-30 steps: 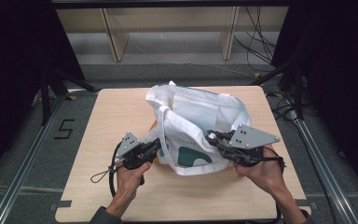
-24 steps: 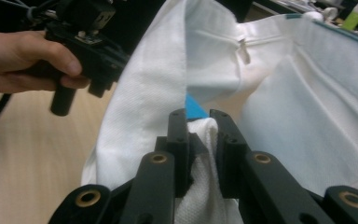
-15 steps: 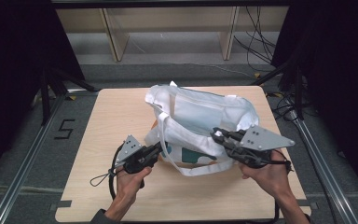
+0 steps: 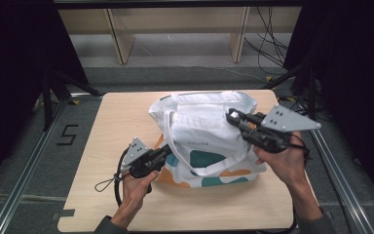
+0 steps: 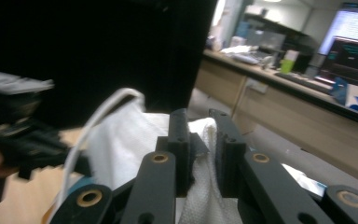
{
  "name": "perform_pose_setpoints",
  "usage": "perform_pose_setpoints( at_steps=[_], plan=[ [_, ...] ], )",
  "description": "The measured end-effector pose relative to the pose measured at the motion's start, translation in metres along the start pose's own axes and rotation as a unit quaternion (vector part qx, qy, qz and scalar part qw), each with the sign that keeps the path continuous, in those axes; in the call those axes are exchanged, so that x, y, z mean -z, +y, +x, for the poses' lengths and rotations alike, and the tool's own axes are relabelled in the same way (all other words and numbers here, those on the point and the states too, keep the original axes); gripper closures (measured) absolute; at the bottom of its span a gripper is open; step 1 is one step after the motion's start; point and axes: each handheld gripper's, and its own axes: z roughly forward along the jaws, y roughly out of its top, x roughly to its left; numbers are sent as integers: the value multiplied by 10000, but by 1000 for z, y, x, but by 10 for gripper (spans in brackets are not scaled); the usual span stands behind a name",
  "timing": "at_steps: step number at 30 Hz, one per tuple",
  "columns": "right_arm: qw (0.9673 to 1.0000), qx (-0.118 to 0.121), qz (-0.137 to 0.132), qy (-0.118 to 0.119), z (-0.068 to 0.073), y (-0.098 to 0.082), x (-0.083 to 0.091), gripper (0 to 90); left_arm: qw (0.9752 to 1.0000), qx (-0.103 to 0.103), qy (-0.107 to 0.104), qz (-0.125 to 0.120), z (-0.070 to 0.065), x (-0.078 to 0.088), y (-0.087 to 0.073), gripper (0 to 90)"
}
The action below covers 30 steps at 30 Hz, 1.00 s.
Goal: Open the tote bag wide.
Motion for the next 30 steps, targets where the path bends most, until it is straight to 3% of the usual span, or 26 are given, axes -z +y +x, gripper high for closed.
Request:
perform_pose_setpoints(
  at_steps=[2, 3, 4, 5, 6, 9, 10, 15, 17, 18, 19, 22, 23, 24, 30],
  plan=[
    [9998, 144, 70, 108, 14, -6, 0, 803, 9997, 222, 13, 96, 4, -6, -11, 888],
    [9991, 232, 212, 288, 27, -13, -1, 802, 9997, 161, -36, 183, 5, -11, -18, 888],
    [9991, 232, 212, 288, 27, -13, -1, 802, 9997, 161, -36, 183, 5, -11, -18, 888],
    [9983, 460, 242, 252, 31, -17, -3, 802, 9996, 111, 22, 241, 5, -11, -20, 888],
    [9981, 433, 398, 187, 35, -22, -3, 802, 9996, 68, 43, 263, 4, -11, -21, 888],
    [9965, 527, 588, 271, 37, -35, -5, 802, 9991, -58, 71, 408, 4, -13, -24, 887],
    [9963, 456, 694, 242, 39, -40, -6, 803, 9989, -67, 68, 453, 6, -15, -27, 886],
    [9922, 442, 1146, 205, 39, -63, -6, 805, 9972, -13, 26, 746, 11, -21, -42, 885],
    [9896, 342, 1379, 227, 35, -82, -7, 807, 9962, 142, 19, 855, 11, -18, -47, 882],
    [9896, 342, 1379, 227, 35, -82, -7, 807, 9962, 142, 19, 855, 11, -18, -47, 877],
    [9880, 134, 1511, 290, 35, -93, -8, 807, 9954, 201, -87, 929, 13, -13, -47, 870],
    [9863, 16, 1611, 343, 35, -102, -9, 808, 9953, 147, -125, 950, 13, -4, -45, 789],
    [9855, -40, 1654, 376, 35, -106, -9, 808, 9947, 193, -188, 994, 13, 7, -44, 789],
    [9848, -96, 1692, 377, 36, -110, -10, 808, 9945, 188, -206, 1005, 12, 14, -42, 727],
    [9800, -99, 1913, 537, 41, -123, -12, 810, 9965, 184, -226, 789, 14, 48, -20, 626]
  ],
)
